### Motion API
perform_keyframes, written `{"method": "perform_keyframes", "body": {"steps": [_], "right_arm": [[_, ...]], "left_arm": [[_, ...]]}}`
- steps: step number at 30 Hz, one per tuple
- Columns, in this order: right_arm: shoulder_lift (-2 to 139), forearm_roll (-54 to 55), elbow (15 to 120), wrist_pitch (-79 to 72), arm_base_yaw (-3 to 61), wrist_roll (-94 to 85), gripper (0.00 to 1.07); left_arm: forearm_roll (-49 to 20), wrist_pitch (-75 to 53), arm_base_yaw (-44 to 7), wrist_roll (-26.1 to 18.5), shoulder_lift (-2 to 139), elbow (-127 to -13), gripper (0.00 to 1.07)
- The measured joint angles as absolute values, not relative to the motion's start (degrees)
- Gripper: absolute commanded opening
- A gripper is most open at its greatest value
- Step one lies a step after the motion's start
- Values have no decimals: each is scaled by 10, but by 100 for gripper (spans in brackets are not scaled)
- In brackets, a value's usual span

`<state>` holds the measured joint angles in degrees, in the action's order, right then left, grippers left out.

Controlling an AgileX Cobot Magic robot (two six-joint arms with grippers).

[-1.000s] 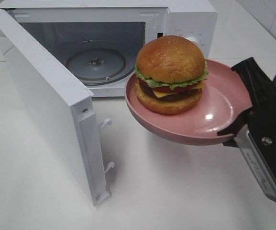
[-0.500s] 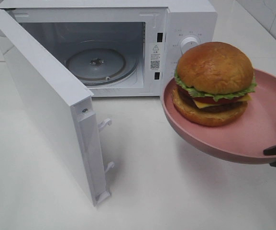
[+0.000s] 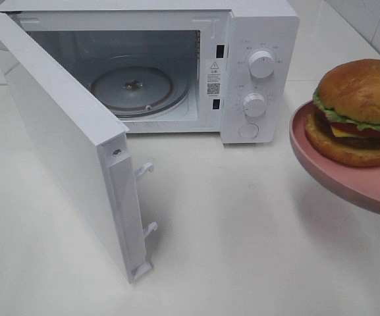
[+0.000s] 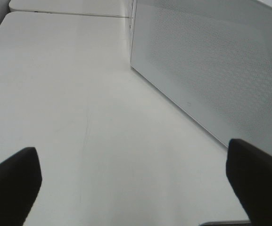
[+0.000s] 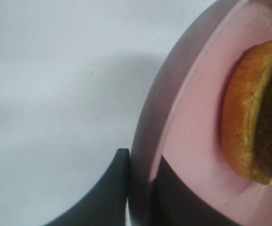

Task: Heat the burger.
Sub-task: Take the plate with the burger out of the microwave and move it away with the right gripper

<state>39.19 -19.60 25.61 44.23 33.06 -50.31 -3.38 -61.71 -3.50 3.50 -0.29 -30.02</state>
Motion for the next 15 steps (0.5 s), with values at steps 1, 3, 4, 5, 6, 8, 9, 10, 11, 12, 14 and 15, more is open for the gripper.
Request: {"method": "perform_keyframes", "body": {"steps": [1, 3, 4, 5, 6, 8, 9, 10, 11, 12, 14, 15], "right_arm": [[392, -196, 256, 442, 331, -503, 1], [392, -231, 256, 445, 331, -440, 1], [392, -231, 256, 445, 331, -440, 1], [392, -252, 256, 454, 331, -402, 1], [392, -252, 256, 454, 331, -402, 1], [392, -280, 256, 468, 331, -339, 1], [392, -280, 256, 468, 331, -339, 1], [392, -297, 256, 475, 331, -295, 1], [392, -297, 256, 475, 331, -295, 1], [392, -315, 256, 484, 331, -244, 1], [392, -324, 256, 487, 331, -218, 1], [392, -341, 256, 495, 331, -174, 1]], "left_arm": [[-34, -617, -35, 35, -3, -300, 100], [-34, -617, -35, 35, -3, -300, 100], [-34, -617, -35, 35, -3, -300, 100], [-34, -617, -35, 35, -3, -300, 100], [-34, -617, -35, 35, -3, -300, 100], [-34, -617, -35, 35, -3, -300, 100], [-34, -617, -35, 35, -3, -300, 100], [-34, -617, -35, 35, -3, -300, 100], [-34, -617, -35, 35, -3, -300, 100], [-34, -617, -35, 35, -3, -300, 100], [-34, -617, -35, 35, -3, -300, 100], [-34, -617, -35, 35, -3, -300, 100]]}}
